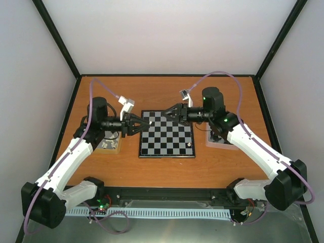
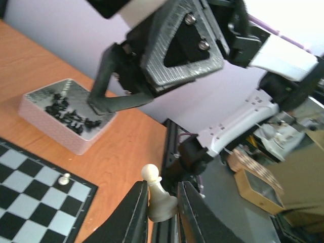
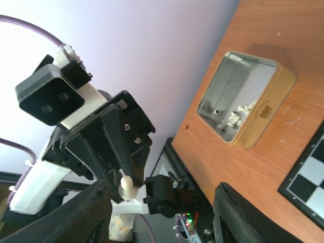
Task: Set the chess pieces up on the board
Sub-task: Place the chess piece on the chessboard.
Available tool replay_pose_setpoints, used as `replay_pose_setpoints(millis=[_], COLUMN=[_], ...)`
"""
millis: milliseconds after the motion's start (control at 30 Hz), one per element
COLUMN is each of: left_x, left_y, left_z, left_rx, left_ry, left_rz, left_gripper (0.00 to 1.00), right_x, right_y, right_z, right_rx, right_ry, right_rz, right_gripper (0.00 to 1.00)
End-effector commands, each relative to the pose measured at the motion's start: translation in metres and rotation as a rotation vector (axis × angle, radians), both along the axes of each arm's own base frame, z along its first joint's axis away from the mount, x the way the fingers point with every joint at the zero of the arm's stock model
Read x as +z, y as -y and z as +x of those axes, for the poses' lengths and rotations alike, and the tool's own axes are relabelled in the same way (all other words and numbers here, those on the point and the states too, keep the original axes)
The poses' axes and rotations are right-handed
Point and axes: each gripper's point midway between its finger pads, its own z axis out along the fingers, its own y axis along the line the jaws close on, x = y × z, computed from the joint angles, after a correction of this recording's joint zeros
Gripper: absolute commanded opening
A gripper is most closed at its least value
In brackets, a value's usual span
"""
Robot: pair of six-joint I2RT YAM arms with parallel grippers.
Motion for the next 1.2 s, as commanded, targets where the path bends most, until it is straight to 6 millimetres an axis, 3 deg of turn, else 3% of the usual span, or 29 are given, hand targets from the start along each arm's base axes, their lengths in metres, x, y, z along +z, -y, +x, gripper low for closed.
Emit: replay_pose_setpoints(millis=[0,500,767,1167], left_x=[0.02,0.021,0.018,0.017], left_y=[0.001,0.001,0.001,0.001], left_z=[-0.033,-0.034,-0.034,-0.033], left_rx=[-0.185,-0.183,-0.179,-0.174], left_ry=[0.118,0.104,0.101,0.096], left_rz=[-0.079,-0.074,-0.073,-0.071], left_gripper=[0.14,0.14,0.14,0.14], right_x=[0.025,0.021,0.017,0.015], right_y=[-0.013,-0.05,-0.052,-0.056], right_z=[-0.021,-0.052,-0.053,-0.057], right_rx=[0.105,0.254,0.251,0.281], right_ry=[-0.027,-0.029,-0.036,-0.051], right_rz=[0.071,0.028,0.027,0.041], right_gripper=[0.57,0.46,0.25,0.2])
